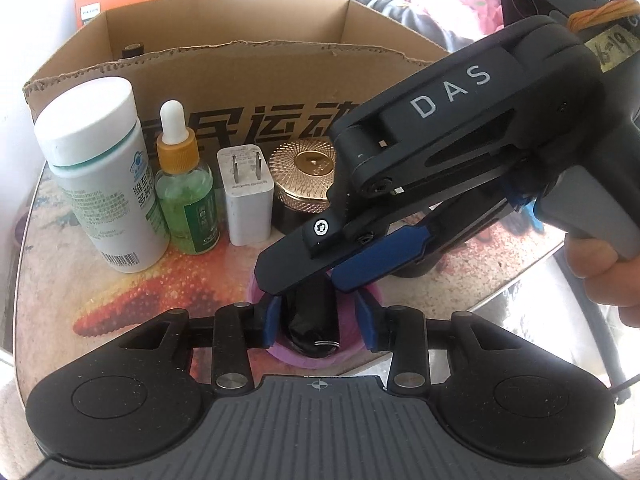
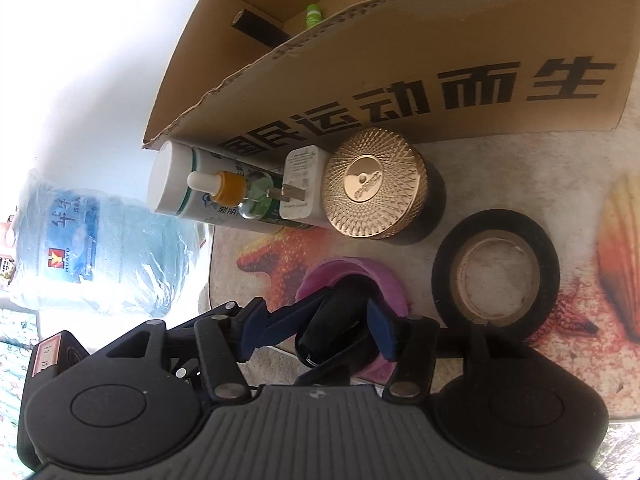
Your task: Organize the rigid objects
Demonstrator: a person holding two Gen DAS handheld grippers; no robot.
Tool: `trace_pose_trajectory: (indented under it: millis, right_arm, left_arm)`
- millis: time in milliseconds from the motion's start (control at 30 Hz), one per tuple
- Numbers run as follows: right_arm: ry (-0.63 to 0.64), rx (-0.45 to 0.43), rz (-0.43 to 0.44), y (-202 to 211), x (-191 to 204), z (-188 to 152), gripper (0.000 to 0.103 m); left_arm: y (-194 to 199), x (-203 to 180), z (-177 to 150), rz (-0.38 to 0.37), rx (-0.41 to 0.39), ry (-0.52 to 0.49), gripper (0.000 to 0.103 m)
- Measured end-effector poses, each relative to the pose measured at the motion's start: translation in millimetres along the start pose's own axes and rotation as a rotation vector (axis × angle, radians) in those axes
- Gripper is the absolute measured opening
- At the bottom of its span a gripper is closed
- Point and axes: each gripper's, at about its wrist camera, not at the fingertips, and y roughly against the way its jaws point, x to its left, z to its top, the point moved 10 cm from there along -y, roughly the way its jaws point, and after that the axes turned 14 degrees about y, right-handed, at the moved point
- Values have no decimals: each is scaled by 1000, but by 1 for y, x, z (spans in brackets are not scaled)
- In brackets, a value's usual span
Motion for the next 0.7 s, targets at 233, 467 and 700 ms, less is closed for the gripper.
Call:
trace_pose_trajectory:
  millis: [233, 467, 700]
  right_arm:
    - [-35, -45, 31, 4, -7, -1, 59]
    - [-81, -75, 70, 10, -14, -7, 55]
    - [-94, -84, 64, 9, -21, -12, 54]
  left_arm:
    - [3, 3, -1, 14, -31, -4, 25]
    - [14, -6, -1, 1, -81, -31, 16]
    - [4, -13, -2, 27, -42, -65, 18]
